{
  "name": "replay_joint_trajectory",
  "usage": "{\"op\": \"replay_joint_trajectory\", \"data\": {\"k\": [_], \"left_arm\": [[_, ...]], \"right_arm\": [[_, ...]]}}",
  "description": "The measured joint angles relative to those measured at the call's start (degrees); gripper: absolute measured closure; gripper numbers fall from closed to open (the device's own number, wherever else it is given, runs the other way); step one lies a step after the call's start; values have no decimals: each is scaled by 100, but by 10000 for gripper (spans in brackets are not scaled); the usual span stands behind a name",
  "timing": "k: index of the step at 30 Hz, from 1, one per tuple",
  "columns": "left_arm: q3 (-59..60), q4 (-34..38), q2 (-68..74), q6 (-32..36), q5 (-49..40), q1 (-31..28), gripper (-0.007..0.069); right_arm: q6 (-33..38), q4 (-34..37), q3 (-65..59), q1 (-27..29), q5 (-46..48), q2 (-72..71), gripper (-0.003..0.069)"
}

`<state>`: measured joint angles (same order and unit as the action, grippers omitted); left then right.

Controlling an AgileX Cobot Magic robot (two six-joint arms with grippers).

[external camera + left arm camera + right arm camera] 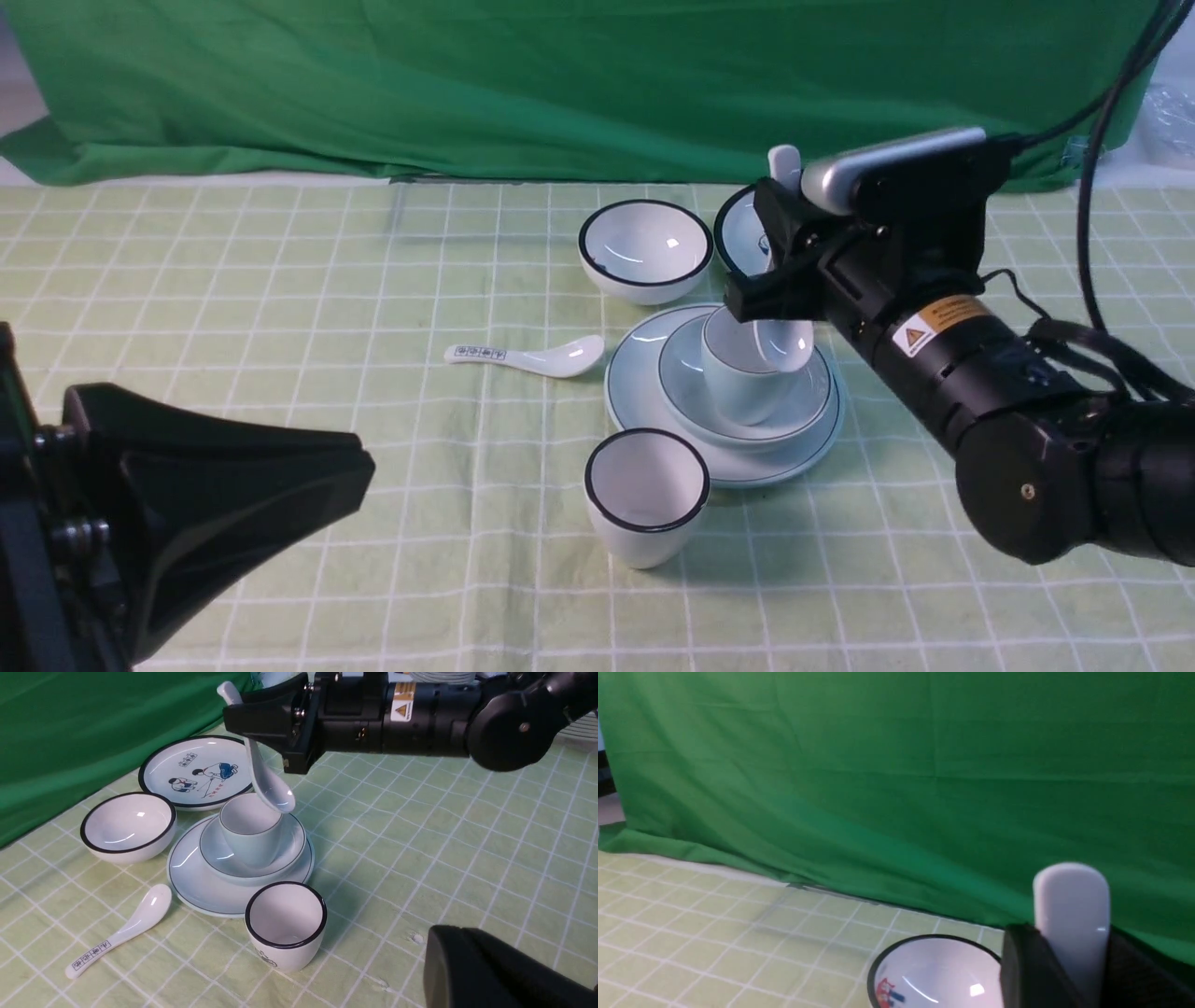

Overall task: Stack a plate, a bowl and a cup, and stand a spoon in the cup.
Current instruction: Use the right arm to put the blue soup spoon into the blue teacup in the middle

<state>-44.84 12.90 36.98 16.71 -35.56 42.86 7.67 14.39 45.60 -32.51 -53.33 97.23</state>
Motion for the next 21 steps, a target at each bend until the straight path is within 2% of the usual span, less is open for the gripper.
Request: {"op": "replay_joint_trajectory", "data": {"k": [7,14,21], "left_arm": [[0,21,0,-5,0,0,624],[0,41,0,-5,0,0,624],[0,41,0,-5,0,0,624]], "right_arm": [[-498,-414,336,117,-116,361,481],[-539,-504,446,285,-175,663,481],[-874,-511,449,465,-228,1186,481]]}}
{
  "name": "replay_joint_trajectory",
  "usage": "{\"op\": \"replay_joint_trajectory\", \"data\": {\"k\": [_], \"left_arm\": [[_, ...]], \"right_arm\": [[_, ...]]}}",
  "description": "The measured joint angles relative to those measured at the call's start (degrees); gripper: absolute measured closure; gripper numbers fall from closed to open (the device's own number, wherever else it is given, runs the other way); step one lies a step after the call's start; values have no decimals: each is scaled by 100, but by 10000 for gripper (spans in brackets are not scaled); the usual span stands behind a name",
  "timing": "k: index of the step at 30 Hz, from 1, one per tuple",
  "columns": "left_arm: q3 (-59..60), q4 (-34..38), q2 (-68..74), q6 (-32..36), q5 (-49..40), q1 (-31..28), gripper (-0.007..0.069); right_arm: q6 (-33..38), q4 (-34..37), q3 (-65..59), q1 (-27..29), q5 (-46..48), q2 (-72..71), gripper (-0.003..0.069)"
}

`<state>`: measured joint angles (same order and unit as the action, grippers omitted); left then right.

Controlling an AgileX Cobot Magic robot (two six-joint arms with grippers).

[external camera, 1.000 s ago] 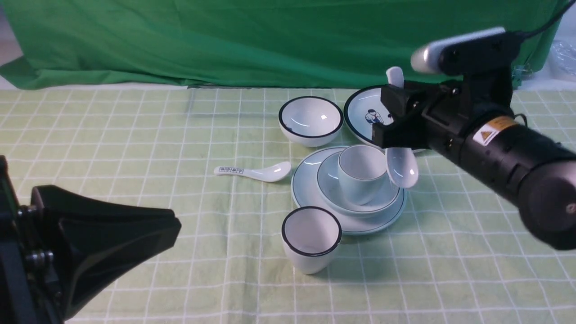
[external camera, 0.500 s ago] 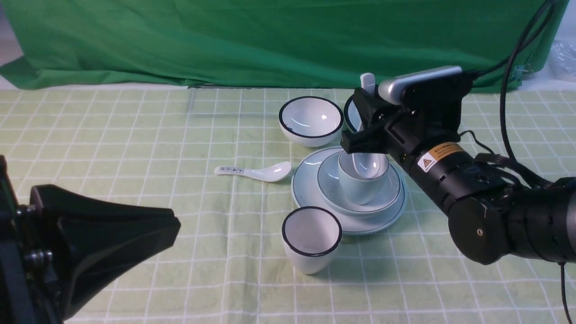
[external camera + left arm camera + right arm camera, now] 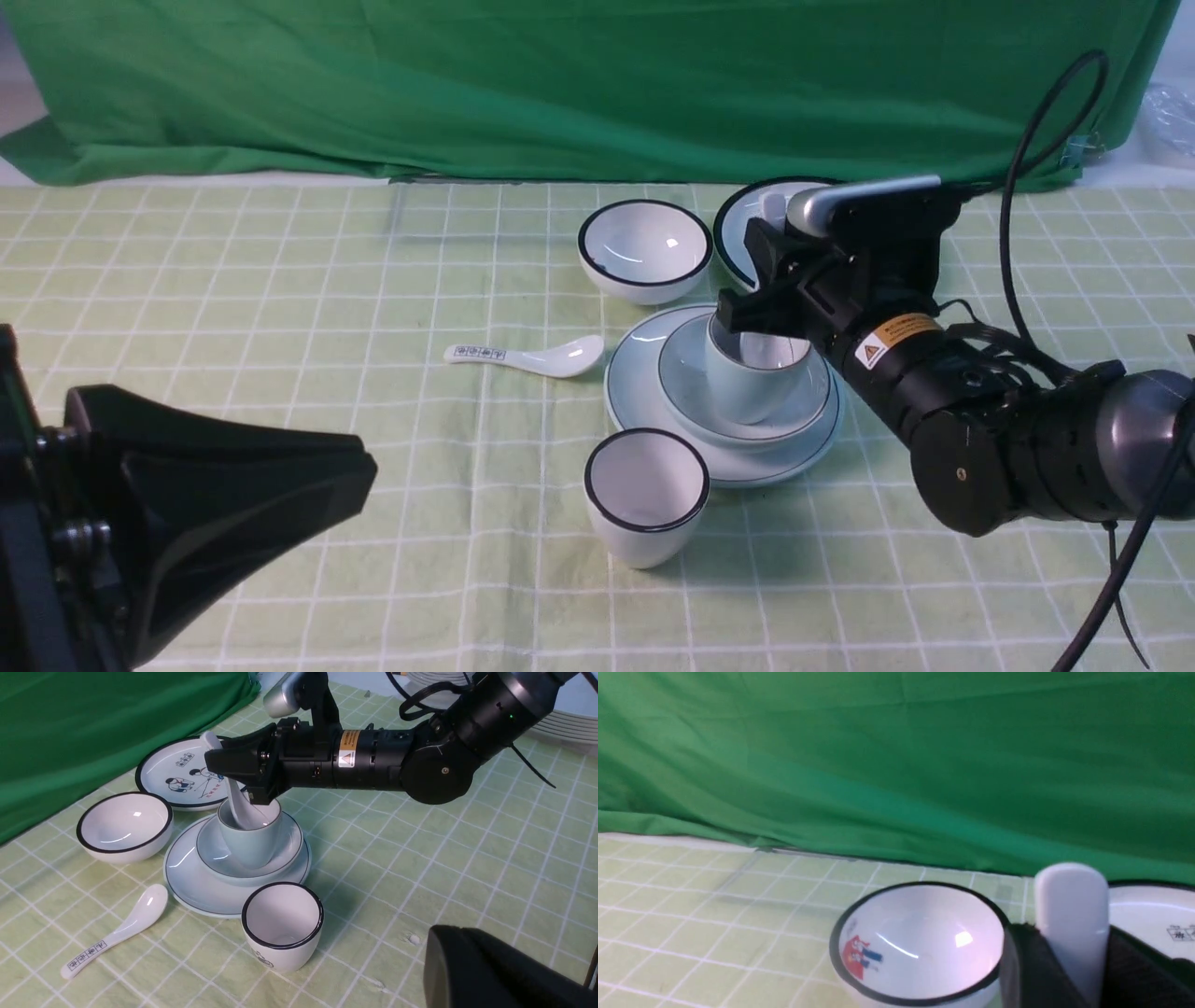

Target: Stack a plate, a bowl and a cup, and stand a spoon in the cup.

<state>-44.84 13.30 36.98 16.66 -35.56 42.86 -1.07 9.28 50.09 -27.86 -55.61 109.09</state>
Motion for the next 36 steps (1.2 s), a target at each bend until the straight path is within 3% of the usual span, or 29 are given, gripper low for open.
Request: {"op": "replay_joint_trajectory", "data": {"k": [5,9,14,18,20,25,26,28,30,33,36], "left_arm": [[0,0,0,6,0,0,624],[0,0,0,6,0,0,624],[0,-100,-37,6,105,0,624],[156,-248,-451,6,496,0,624],[522,-253,-928,6,781,0,624],[1815,-261,-1890,11,1856,0,624],[1871,-261,-1923,11,1912,0,624],[2547,-276,-2272,11,2545,0,624],[2918,-282,-2379,11,2885,0,624],[3394,-282,-2403,11,3060,0,624],[3801,-282,-2403,11,3073,0,624]], "right_arm": [[-16,-25,0,0,-57,84,421],[-81,-25,-6,0,-46,49,277],[-129,-54,-297,-34,13,-404,219],[-117,-249,-839,-160,842,-1796,215],[-45,-353,-1049,-247,1906,-2653,216],[52,-419,-1289,-365,4854,-4509,311],[52,-419,-1294,-366,4983,-4575,319],[55,-429,-1376,-372,6495,-5415,449],[49,-429,-1453,-372,7224,-5854,545],[43,-418,-1553,-372,8166,-6424,625],[43,-411,-1560,-372,8657,-6802,636]]}}
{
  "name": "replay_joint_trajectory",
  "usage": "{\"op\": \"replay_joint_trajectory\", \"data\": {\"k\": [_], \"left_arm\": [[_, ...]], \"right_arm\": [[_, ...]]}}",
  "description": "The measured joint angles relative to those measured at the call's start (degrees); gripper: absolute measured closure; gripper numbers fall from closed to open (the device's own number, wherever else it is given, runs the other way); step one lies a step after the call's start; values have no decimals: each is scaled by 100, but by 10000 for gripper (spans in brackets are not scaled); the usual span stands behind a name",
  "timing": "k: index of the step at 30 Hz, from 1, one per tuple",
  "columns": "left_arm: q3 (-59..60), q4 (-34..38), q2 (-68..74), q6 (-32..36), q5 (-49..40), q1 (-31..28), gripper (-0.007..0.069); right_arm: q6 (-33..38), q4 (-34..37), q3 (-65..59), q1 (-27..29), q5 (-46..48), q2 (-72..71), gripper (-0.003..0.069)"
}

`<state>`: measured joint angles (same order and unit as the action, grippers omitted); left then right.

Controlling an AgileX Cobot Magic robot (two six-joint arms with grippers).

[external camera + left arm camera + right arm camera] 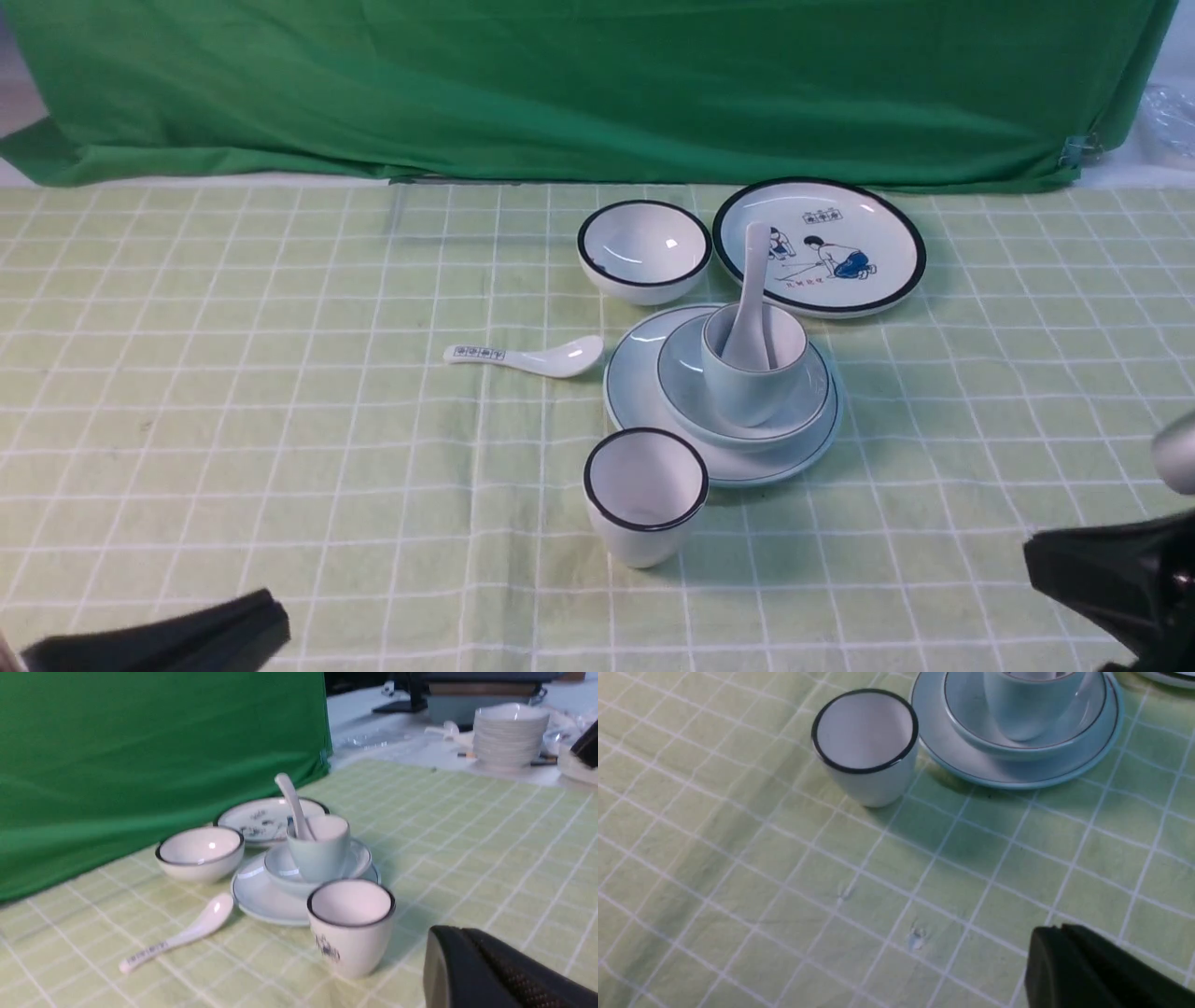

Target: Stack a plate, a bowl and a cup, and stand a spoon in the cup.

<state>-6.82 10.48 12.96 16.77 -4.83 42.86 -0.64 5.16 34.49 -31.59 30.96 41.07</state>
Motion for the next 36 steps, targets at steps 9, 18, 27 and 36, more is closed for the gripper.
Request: {"op": "replay_joint_trajectory", "data": {"k": [9,18,27,36], "left_arm": [[714,-82,0,44,-404,0,624],[721,-135,0,180,-674,0,624],[721,-151,0,260,-685,0,623],[721,-147,-10,254,-705,0,623]], "right_arm": [[0,0,0,0,178,-452,622],[460,-197,-888,1315,-516,-1413,642],[637,-210,-3457,2296,-1634,-4035,641],[557,-210,-3486,2296,-1644,-4091,630]]}}
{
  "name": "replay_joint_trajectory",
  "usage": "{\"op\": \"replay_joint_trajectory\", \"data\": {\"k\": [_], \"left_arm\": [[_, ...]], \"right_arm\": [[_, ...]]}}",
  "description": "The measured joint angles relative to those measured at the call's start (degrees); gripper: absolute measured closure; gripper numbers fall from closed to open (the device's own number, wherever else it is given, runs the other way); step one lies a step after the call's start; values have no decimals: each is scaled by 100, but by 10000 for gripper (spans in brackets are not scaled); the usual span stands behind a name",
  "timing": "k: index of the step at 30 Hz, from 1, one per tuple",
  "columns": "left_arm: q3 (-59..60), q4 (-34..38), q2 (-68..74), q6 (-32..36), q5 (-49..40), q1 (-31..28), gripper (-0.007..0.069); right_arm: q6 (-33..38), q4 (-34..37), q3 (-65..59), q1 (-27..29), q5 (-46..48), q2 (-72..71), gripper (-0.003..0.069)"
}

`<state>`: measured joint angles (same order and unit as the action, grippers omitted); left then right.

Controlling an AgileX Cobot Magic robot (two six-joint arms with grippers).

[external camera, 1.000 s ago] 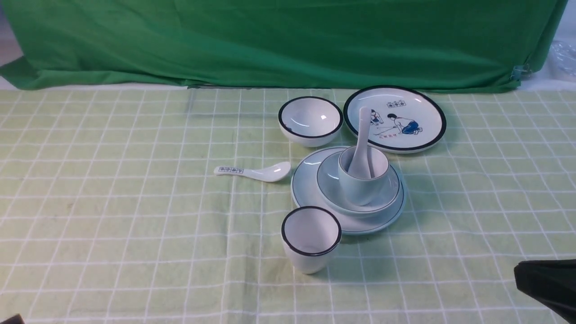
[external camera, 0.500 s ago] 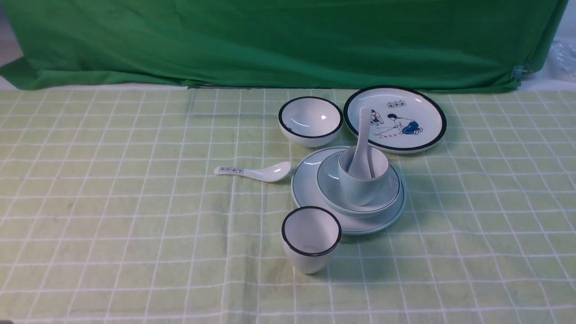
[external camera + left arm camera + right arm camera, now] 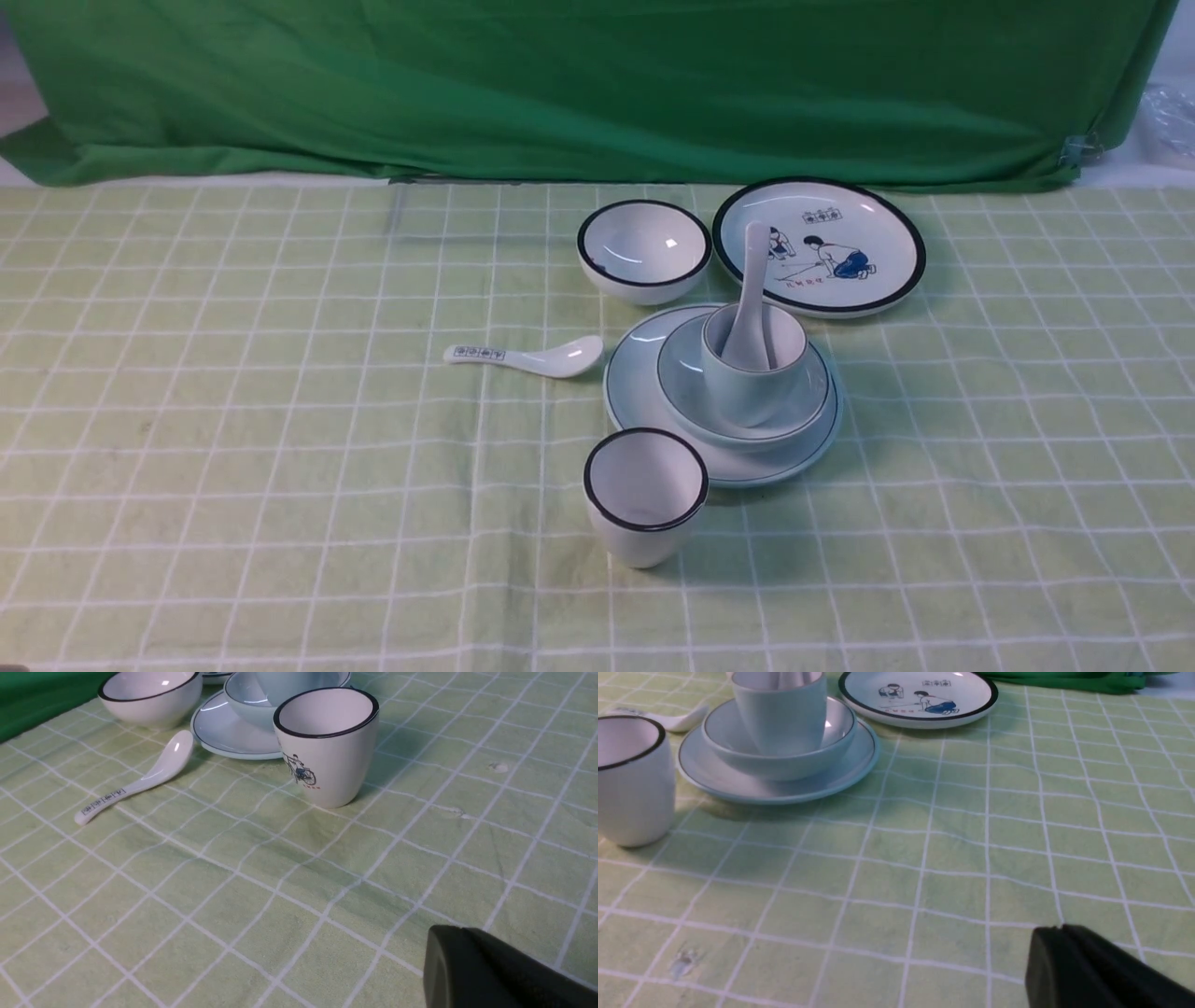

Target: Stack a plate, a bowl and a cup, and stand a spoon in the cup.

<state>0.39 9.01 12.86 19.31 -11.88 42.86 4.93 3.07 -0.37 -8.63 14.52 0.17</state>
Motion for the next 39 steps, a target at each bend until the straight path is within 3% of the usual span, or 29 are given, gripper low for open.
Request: {"op": "replay_joint_trajectory", "data": {"k": [16,19,23,24,25,28,29,31,35,39], "left_arm": [[0,-6,0,5,8,0,623],[0,38,-19,17,351,-146,623],[0,86,-255,-54,1289,-1018,623],[0,86,-462,-93,1488,-1620,623],[0,86,-492,-114,1515,-1697,623],[0,86,-1031,-413,1369,-2907,623],[0,86,-1063,-435,1337,-3042,622],[0,80,-1258,-690,775,-3682,622],[0,106,-1286,-859,-114,-4081,622],[0,121,-1289,-961,-173,-4098,622]], "right_arm": [[-43,0,0,0,0,5,579],[-60,0,0,0,0,5,567],[-68,0,0,0,0,5,552],[-68,0,0,0,0,5,550],[-68,0,0,0,0,5,549],[-72,0,0,0,0,5,544],[-72,0,0,0,0,5,543],[-75,0,0,0,-6,5,535],[-79,-2,-4,0,-4,5,527],[-81,-2,-4,0,-4,5,516]]}}
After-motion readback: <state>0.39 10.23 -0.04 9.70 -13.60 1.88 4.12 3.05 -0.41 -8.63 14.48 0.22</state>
